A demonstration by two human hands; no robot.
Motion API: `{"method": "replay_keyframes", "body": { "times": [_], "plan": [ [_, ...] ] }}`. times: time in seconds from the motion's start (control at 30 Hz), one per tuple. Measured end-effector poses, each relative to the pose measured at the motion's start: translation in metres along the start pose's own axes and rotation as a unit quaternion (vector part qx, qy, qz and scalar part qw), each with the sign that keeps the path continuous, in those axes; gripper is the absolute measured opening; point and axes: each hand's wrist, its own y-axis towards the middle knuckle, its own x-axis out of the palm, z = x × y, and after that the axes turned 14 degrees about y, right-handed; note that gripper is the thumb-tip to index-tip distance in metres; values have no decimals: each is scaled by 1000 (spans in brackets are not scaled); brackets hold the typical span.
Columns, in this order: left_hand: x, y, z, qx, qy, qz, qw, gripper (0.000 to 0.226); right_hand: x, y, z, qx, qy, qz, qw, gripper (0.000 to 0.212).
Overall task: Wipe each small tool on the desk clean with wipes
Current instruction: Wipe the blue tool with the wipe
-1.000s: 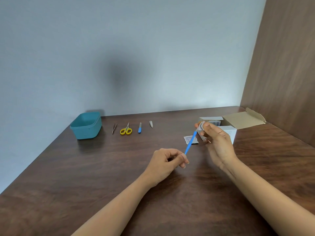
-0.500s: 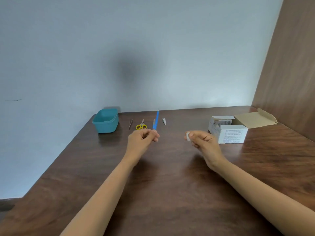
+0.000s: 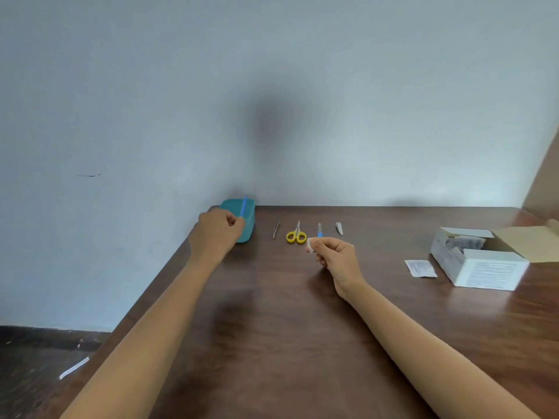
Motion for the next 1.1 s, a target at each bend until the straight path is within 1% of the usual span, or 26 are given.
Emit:
{"method": "replay_keyframes", "body": {
  "times": [0.1,0.2,0.33,0.43,0.57,0.7,0.83,1.0,1.1],
  "plan": [
    [-4,30,0,-11,75,-15,997,21,1,16,7,-15,-6,24,1000,14],
    [-1,55,2,-9,147,-46,988,18,0,25,12,-25,-21,28,999,12],
    [9,77,7,-14,191,-108,976,30,-4,31,15,-25,-15,29,999,10],
    [16,87,11,-23,193,-134,972,16,-7,34,18,-22,-10,28,999,11],
    [24,96,11,-28,206,-163,964,33,-7,35,19,-22,-9,21,999,12],
    [33,102,10,-26,224,-174,959,38,-6,35,19,-22,-5,20,1000,14],
    [41,108,11,-21,230,-181,956,49,-6,35,18,-22,-9,19,1000,13],
    [45,111,11,-5,241,-189,952,47,-5,35,17,-19,-6,21,1000,13],
    [43,112,12,9,237,-173,956,36,-5,35,17,-16,-9,27,999,13]
  ]
}}
